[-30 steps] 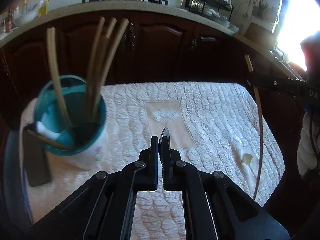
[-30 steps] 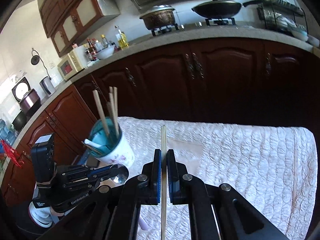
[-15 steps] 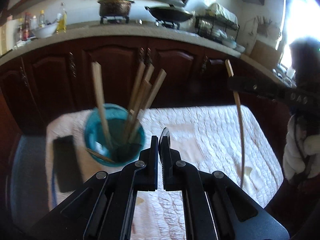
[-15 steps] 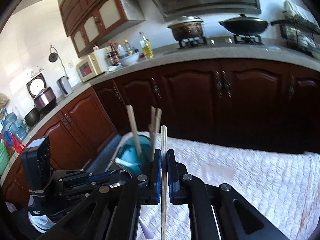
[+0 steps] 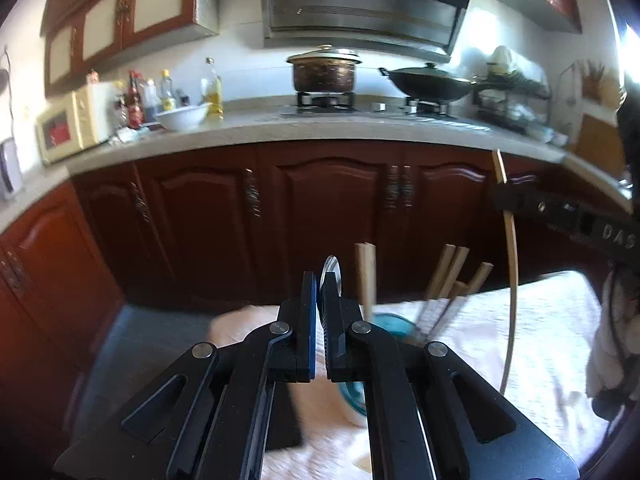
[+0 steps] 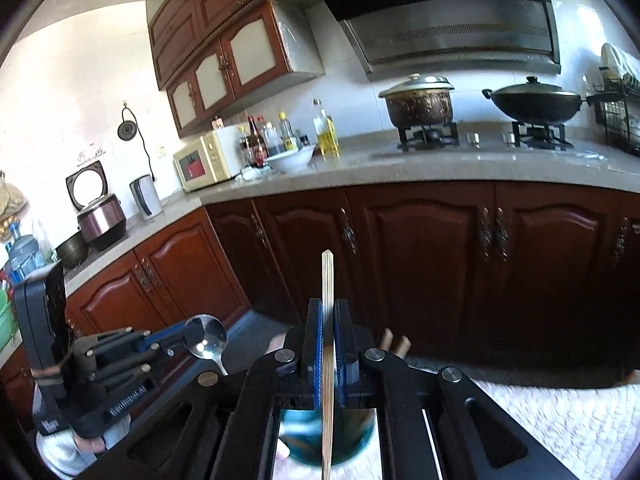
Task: Organize utensils
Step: 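Lift the spoon and chopstick and carry them over the floral cup, then lower the spoon and chopstick into the cup and open both tools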
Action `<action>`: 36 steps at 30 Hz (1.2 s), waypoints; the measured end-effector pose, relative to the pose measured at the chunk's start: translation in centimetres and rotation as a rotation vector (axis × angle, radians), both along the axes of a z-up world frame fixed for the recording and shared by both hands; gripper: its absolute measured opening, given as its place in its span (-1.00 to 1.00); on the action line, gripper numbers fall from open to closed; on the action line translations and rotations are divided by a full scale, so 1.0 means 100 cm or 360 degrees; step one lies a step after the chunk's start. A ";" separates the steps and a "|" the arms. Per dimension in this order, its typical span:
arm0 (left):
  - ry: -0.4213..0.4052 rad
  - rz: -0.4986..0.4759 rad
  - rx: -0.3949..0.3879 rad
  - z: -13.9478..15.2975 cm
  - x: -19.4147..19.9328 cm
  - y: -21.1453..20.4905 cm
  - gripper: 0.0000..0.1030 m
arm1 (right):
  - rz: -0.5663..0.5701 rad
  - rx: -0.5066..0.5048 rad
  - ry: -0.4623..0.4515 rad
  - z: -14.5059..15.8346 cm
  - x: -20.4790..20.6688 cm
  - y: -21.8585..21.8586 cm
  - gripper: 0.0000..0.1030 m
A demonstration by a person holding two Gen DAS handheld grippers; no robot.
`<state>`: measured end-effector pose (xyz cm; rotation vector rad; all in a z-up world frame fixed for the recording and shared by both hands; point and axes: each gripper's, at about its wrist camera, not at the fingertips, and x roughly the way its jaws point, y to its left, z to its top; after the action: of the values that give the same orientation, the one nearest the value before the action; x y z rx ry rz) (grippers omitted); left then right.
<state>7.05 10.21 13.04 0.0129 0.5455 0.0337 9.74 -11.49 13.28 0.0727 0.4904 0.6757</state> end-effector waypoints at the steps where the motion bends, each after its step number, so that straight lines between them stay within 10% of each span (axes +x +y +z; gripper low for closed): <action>1: -0.0002 0.0013 0.0015 -0.003 0.004 0.001 -0.97 | -0.0005 -0.0001 -0.0013 -0.001 0.003 0.005 -0.91; 20: 0.0000 0.0065 0.0369 -0.073 0.045 -0.024 -0.97 | -0.0039 -0.0065 -0.0010 -0.073 0.038 0.041 -0.91; 36: 0.0177 0.0013 0.0297 -0.105 0.041 -0.050 -0.93 | 0.0060 -0.0127 0.0222 -0.101 0.014 0.011 -0.91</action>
<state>11.17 5.26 2.51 0.1955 0.6522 0.0920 11.18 -10.39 3.19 0.0359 0.6534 0.6899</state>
